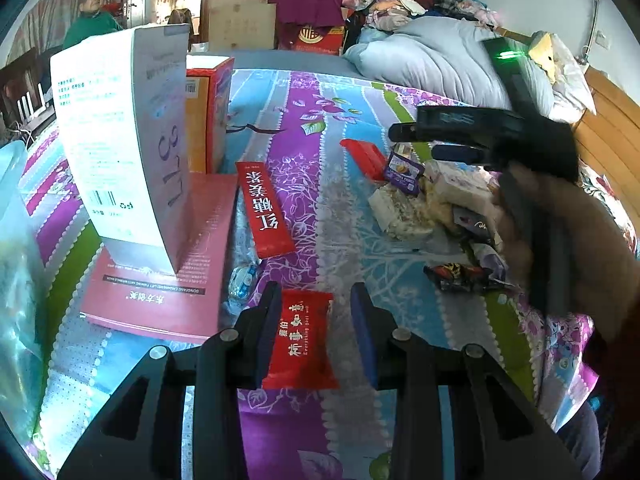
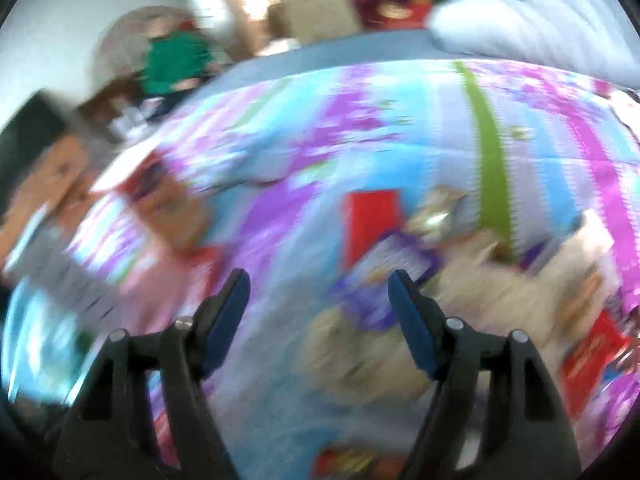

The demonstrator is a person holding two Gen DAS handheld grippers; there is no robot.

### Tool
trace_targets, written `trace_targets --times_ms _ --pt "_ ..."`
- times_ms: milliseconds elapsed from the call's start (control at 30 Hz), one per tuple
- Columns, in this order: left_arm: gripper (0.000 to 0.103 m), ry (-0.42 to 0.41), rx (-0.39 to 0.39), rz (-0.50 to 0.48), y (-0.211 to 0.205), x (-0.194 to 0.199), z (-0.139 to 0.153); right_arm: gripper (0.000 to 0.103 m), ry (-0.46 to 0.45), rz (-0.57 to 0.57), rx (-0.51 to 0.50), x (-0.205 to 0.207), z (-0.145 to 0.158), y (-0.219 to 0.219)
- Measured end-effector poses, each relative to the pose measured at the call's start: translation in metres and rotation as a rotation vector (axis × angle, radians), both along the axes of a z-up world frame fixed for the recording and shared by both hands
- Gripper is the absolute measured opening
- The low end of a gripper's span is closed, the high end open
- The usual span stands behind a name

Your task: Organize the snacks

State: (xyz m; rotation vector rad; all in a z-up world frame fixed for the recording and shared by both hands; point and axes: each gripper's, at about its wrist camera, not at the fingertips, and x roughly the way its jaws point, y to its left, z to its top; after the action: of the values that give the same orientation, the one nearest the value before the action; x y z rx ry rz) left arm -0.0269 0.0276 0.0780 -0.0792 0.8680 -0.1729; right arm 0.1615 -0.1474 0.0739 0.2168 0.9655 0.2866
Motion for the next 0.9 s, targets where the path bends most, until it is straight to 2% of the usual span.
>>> trace_targets --times_ms 33,67,133,167,267,400,467,600,733,800,900 --pt "0.036 -0.002 0.005 0.003 0.000 0.000 0.000 0.074 0.069 -0.015 -0.013 0.019 -0.013 -0.002" --pt "0.036 -0.002 0.006 0.006 0.001 0.000 0.000 0.072 0.100 -0.012 -0.030 0.027 -0.021 0.000" --pt "0.036 0.004 0.004 0.014 0.003 0.000 -0.001 0.073 0.125 0.040 -0.087 0.033 -0.031 0.011" --pt "0.036 0.002 0.006 0.017 0.004 0.000 0.001 0.070 0.114 0.063 -0.104 0.028 -0.030 0.017" --pt "0.036 -0.006 0.010 0.023 0.010 -0.007 0.003 0.064 0.080 0.221 -0.052 -0.013 -0.021 0.042" --pt "0.036 0.005 0.014 0.021 0.016 -0.018 0.001 0.064 0.143 0.451 -0.012 -0.100 -0.029 0.067" --pt "0.036 0.010 0.008 0.025 0.020 -0.027 0.001 0.063 0.126 0.477 -0.017 -0.132 -0.024 0.063" --pt "0.036 0.034 0.002 0.032 0.029 -0.042 -0.004 0.064 0.103 0.425 0.033 -0.164 -0.016 0.031" --pt "0.036 0.054 0.008 0.060 0.041 -0.047 -0.009 0.064 0.095 0.524 -0.053 -0.155 -0.021 0.043" --pt "0.036 0.059 0.002 0.067 0.046 -0.048 -0.009 0.065 0.020 0.647 -0.117 -0.157 -0.019 0.060" --pt "0.036 0.056 -0.004 0.070 0.054 -0.051 -0.005 0.065 -0.064 0.877 -0.349 -0.150 -0.019 0.091"
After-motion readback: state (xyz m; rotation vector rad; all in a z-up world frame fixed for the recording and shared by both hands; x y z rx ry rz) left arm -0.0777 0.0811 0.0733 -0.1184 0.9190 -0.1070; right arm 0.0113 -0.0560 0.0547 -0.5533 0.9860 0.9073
